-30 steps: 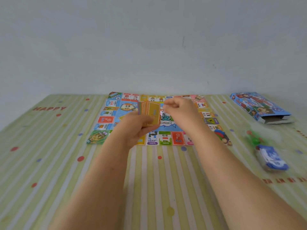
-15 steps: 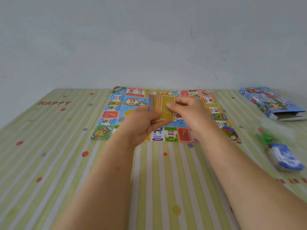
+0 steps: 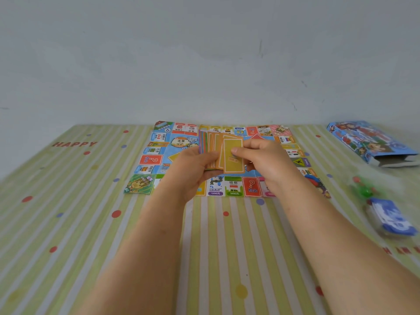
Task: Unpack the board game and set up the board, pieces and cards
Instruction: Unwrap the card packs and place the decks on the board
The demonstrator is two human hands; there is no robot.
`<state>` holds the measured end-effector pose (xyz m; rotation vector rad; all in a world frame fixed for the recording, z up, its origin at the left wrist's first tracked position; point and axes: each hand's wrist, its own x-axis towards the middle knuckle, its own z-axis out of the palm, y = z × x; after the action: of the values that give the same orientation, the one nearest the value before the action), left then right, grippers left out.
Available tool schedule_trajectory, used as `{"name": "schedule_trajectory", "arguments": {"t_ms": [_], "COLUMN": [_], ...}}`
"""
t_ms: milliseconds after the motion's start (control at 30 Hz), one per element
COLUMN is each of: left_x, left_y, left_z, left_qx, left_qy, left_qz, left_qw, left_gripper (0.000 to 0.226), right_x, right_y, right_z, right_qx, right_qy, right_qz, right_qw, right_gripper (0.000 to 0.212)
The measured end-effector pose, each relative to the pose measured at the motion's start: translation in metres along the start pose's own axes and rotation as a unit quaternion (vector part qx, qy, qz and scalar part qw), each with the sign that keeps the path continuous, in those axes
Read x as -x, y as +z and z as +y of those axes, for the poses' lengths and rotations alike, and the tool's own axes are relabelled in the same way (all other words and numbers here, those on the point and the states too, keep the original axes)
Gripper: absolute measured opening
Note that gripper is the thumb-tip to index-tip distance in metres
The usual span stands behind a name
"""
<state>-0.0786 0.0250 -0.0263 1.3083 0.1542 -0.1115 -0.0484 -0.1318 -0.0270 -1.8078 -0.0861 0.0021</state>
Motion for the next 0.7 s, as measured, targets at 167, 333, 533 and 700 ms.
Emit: {"name": "schedule_trajectory", "arguments": {"t_ms": [167, 333, 533, 700], "left_x": [-0.0015, -0.0028, -0.0045, -0.0026], "left_y": [-0.0001, 0.0034, 0.0020, 0.0025], "left_z": [-0.0007, -0.0005, -0.0024, -0.0021], "left_qx": [0.001, 0.017, -0.009, -0.016], "left_qy": [0.014, 0.004, 0.016, 0.022], "left_qz": [0.025, 0.024, 0.043, 0.053], "left_qw": [1.000, 1.000, 0.999, 0.998], "left_gripper": [0.013, 0.013, 0.012, 0.008], "right_x": [0.0003, 0.0000, 0.0008, -0.0012], "right_y": [0.0007, -0.0011, -0.0002, 0.0017], "right_z": [-0.0004, -0.0004, -0.0002, 0.0021], "right_qx": [-0.020, 0.004, -0.014, -0.030], "right_qy": [0.000, 0.002, 0.000, 0.008], "right_qz": [0.002, 0.029, 0.018, -0.009], "right_qw": [1.000, 1.000, 1.000, 0.999], "right_gripper": [0.011, 0.014, 0.007, 0.003]}}
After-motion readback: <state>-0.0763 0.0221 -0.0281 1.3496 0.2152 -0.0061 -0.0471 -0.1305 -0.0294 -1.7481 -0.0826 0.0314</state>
